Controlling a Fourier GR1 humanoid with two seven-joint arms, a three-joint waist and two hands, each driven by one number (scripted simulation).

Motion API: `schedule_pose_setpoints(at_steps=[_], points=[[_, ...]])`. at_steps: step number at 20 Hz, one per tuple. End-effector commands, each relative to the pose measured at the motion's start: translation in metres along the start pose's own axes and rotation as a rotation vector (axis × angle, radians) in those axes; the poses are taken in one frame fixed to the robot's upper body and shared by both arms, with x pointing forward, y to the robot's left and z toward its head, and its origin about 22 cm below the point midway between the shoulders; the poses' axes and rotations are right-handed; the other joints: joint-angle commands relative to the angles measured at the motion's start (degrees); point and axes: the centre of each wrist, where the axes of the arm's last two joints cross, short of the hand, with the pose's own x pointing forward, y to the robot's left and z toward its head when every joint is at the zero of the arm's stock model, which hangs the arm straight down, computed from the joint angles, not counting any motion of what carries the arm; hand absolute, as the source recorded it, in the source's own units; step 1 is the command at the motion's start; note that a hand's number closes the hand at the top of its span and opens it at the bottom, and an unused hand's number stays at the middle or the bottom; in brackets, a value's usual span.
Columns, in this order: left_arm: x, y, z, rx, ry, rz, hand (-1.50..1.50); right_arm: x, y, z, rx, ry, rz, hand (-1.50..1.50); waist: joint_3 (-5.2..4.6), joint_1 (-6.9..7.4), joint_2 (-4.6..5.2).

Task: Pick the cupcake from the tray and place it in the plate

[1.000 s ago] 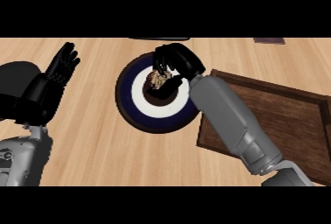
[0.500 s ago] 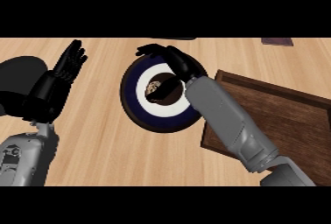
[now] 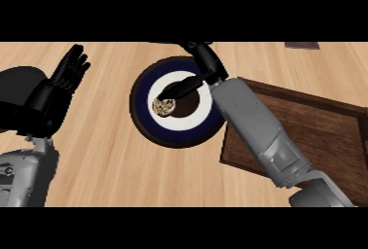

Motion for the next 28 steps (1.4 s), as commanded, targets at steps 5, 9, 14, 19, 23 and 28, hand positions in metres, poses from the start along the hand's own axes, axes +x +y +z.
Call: schedule_pose_setpoints(at_steps=[5, 9, 14, 19, 23, 28], points=[[0.014, -0.005, 0.007, 0.035, 0.007, -0.008, 0.00, -0.021, -0.073, 0.023, -0.116, 0.017, -0.137, -1.50, 0.04, -1.56, -0.22], [-0.004, -0.012, 0.008, 0.019, -0.001, -0.009, 0.00, -0.034, -0.113, 0.047, -0.136, 0.009, -0.192, -1.50, 0.04, -1.52, 0.19], [-0.002, 0.003, 0.007, 0.021, -0.007, -0.020, 0.00, -0.040, -0.160, 0.077, -0.138, -0.032, -0.155, -1.50, 0.08, -0.37, 0.65], [0.013, 0.001, -0.002, 0.017, -0.036, -0.023, 0.00, -0.040, -0.191, 0.098, -0.138, -0.030, -0.109, -1.50, 0.17, 0.68, 1.17], [0.005, -0.004, 0.001, 0.000, -0.009, 0.011, 0.00, -0.030, -0.223, 0.115, -0.122, -0.041, -0.102, -1.50, 0.16, 0.20, 0.86], [-0.002, -0.010, 0.007, -0.007, -0.021, 0.004, 0.00, -0.040, -0.232, 0.137, -0.150, -0.053, -0.071, -1.50, 0.21, 0.75, 1.06]])
